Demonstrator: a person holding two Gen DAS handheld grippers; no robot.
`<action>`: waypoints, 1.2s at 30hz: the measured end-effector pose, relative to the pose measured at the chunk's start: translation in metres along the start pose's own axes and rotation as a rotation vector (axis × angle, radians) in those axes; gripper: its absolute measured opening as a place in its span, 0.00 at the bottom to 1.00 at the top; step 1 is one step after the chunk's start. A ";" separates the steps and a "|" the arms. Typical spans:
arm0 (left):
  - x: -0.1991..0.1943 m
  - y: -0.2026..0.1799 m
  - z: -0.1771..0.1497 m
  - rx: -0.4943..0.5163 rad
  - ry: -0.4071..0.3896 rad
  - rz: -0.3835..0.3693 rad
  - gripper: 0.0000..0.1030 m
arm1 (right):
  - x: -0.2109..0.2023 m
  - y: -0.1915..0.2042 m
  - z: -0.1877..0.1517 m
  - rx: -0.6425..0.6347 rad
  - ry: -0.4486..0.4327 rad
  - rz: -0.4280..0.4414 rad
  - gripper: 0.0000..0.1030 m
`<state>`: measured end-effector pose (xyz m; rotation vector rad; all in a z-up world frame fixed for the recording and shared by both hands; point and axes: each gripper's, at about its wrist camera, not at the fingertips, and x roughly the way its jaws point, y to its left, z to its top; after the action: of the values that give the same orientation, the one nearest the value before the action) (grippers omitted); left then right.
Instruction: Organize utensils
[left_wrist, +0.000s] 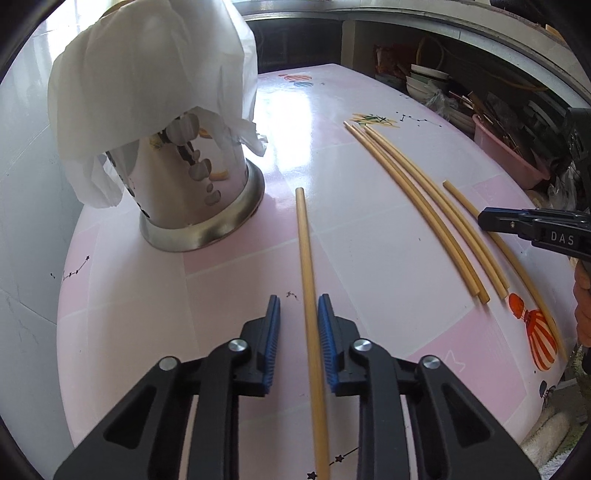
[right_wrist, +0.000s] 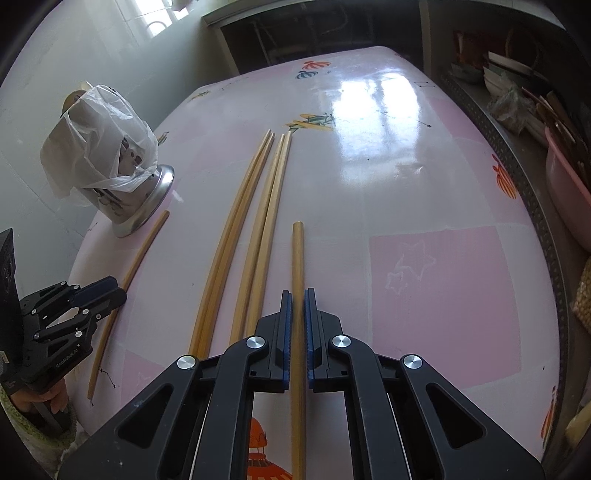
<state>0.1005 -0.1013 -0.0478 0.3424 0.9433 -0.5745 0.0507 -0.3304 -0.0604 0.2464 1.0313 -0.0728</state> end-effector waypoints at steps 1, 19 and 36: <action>0.000 0.000 -0.001 -0.001 0.002 0.006 0.11 | 0.000 0.000 0.000 0.001 0.000 0.001 0.05; -0.032 0.007 -0.036 -0.126 0.108 -0.077 0.06 | 0.000 0.001 -0.001 -0.003 0.000 0.009 0.05; -0.006 0.003 0.014 -0.071 0.078 -0.111 0.12 | 0.000 0.001 -0.001 -0.002 -0.002 0.022 0.05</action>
<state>0.1093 -0.1042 -0.0351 0.2513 1.0596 -0.6306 0.0498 -0.3290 -0.0610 0.2559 1.0267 -0.0526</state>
